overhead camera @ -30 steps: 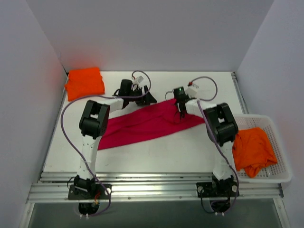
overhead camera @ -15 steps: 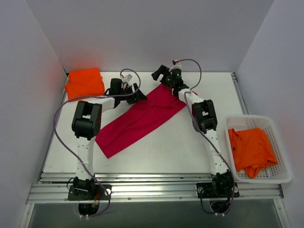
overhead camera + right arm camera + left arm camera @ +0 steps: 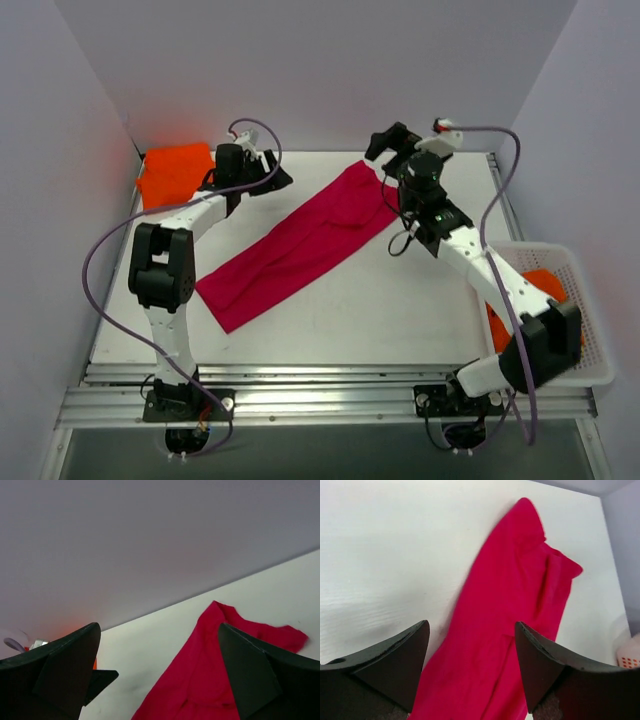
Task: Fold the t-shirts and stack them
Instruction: Fold the tshirt
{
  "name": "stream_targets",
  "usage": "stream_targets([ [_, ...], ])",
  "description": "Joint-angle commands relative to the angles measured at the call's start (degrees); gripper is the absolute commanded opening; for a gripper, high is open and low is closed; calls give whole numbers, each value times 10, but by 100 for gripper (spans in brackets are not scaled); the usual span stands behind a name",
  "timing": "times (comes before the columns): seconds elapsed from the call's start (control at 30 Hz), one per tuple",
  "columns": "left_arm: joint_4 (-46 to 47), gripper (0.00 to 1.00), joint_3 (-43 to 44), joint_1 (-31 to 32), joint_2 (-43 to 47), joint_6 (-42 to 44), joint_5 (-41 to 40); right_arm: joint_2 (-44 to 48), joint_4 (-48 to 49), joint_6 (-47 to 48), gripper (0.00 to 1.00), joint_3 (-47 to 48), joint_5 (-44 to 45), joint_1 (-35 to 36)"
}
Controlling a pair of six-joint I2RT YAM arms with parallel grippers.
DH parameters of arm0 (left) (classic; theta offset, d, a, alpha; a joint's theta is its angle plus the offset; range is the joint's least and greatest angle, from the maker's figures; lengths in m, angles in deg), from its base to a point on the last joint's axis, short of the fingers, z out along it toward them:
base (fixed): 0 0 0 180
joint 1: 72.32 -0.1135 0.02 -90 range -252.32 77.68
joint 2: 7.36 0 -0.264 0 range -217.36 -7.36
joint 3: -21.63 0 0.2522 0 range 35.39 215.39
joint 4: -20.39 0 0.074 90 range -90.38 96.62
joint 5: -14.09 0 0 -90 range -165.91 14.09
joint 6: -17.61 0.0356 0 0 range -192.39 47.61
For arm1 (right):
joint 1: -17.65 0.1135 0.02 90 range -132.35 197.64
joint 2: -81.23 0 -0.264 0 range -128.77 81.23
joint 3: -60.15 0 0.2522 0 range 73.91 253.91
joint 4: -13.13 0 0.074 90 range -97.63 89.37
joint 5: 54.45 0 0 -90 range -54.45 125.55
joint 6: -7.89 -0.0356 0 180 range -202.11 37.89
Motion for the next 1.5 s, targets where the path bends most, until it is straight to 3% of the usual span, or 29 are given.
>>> stream_targets([
  [0.0, -66, 78, 8, 1, 27, 18, -65, 43, -160, -79, 100, -90, 111, -4],
  [0.1, -39, 78, -38, 1, 53, 5, -74, 74, -135, -114, 100, -186, 73, 39],
  [0.3, -42, 78, -103, 1, 101, -1, -97, 41, -127, -194, 100, -243, 82, 271],
  [0.53, -67, 78, -143, -2, 166, 0, -120, -24, -82, -256, 100, -255, 72, 370],
  [0.83, -73, 78, -183, -7, 218, 0, -134, -191, -5, -277, 100, -210, -6, 405],
  [1.17, -72, 78, -199, -23, 227, 6, -124, -260, 8, -261, 100, -164, -47, 388],
  [1.37, -65, 78, -204, -35, 231, 6, -112, -294, 38, -265, 89, -161, -82, 373],
  [1.47, -61, 78, -206, -37, 232, 6, -108, -307, 54, -267, 75, -164, -96, 369],
])
